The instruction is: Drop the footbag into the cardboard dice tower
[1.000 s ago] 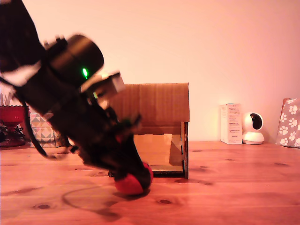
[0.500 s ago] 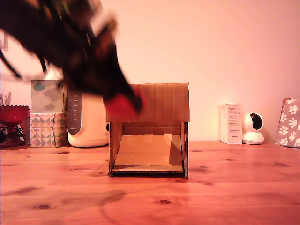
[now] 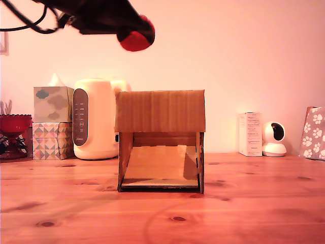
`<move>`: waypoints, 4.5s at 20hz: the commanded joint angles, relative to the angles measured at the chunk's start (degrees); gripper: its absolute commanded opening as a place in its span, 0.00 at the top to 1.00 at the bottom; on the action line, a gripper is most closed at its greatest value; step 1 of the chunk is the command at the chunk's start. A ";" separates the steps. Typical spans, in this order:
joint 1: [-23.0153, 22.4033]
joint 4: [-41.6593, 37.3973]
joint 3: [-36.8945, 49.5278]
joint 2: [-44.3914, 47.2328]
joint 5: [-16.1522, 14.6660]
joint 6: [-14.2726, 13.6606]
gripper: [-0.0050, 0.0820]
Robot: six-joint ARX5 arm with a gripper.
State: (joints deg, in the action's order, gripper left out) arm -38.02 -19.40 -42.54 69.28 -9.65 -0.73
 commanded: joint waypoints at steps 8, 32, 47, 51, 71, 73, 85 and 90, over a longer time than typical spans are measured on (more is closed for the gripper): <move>3.85 1.88 -10.19 10.99 -1.57 -1.27 0.86; 7.52 27.15 -33.44 26.18 -6.64 -1.29 0.11; 7.48 39.43 -29.46 15.91 -13.92 -2.75 0.97; 7.48 34.86 -22.01 11.85 -13.92 -1.99 0.97; -1.38 13.07 14.84 -5.09 -8.66 6.91 0.97; -1.42 12.79 14.84 -5.09 -8.66 6.82 0.97; -2.62 -0.59 14.84 8.26 -4.44 13.49 0.86; -3.78 -7.89 14.71 15.43 -3.98 15.98 0.03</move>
State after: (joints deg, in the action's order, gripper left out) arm -41.47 -26.15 -28.01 83.79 -13.74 14.90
